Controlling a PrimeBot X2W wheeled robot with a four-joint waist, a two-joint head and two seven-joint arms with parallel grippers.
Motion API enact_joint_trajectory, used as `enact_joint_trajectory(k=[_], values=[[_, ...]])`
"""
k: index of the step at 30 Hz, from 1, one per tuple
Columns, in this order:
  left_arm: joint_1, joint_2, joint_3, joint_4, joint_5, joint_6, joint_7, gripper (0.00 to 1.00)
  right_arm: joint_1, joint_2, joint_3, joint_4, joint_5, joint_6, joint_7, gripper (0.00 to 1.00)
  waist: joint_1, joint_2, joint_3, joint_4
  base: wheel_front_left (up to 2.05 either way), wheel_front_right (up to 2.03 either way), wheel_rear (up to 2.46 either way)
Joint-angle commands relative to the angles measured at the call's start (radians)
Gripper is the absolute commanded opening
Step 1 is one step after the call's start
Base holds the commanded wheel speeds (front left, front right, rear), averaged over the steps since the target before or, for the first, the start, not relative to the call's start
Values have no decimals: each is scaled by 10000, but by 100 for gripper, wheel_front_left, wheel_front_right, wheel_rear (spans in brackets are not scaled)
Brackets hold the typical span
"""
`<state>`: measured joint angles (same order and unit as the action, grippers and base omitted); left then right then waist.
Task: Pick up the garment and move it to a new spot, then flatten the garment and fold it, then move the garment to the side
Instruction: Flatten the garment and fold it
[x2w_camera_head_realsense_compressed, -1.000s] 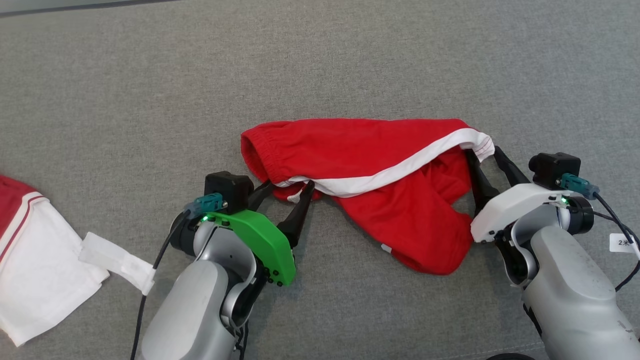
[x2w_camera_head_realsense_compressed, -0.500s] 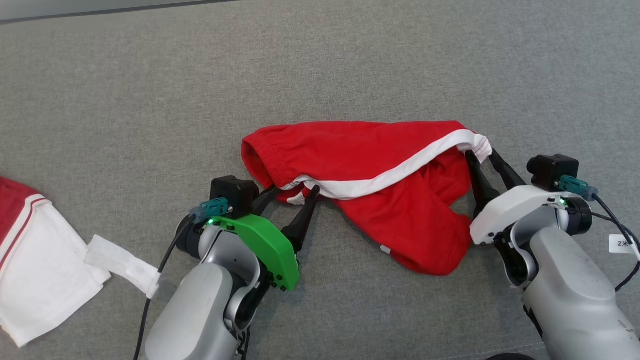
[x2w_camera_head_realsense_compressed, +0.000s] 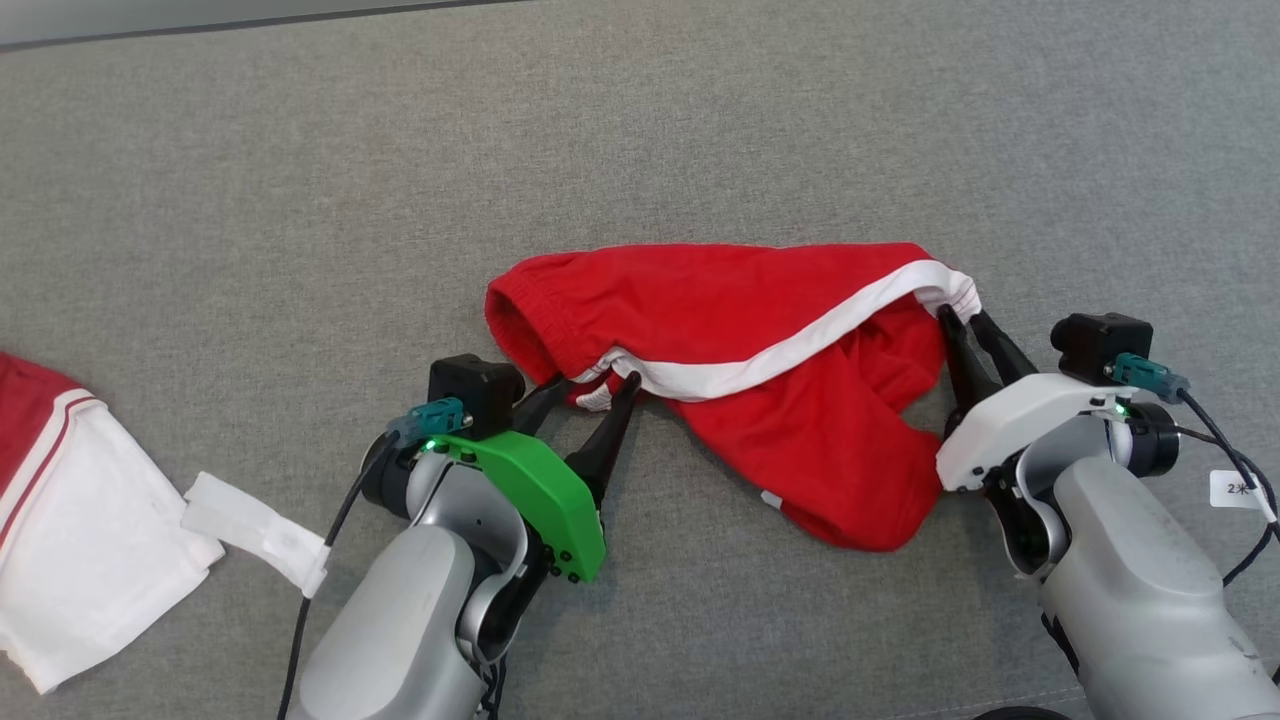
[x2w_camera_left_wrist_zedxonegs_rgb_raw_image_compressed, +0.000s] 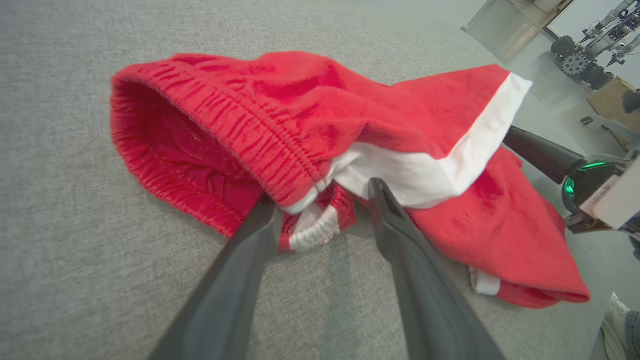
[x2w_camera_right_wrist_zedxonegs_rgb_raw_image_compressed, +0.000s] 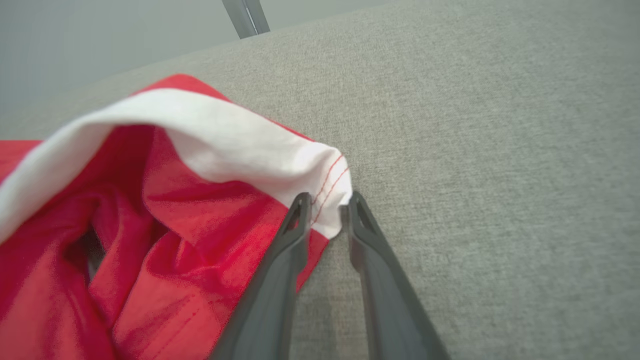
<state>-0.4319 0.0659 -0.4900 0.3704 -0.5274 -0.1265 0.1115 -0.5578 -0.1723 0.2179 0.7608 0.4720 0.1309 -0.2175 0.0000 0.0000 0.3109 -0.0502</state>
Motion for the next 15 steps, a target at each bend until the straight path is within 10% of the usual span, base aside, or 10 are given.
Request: enact_joint_trajectory(k=[1,3,15], values=[[-174,-26,-51,96,-114,-36,-89,65,-100,32,68,86,35,-3,-13,28,0,0,-41,-17,0,0,0],[-223,-39,-102,189,-168,-38,-139,0,-172,89,164,186,136,-3,-12,0,0,0,-83,-34,0,0,0],[-110,317,-90,-65,-833,-50,-173,0,-73,-343,778,-565,941,-3,-306,0,0,0,-495,-255,0,0,0]])
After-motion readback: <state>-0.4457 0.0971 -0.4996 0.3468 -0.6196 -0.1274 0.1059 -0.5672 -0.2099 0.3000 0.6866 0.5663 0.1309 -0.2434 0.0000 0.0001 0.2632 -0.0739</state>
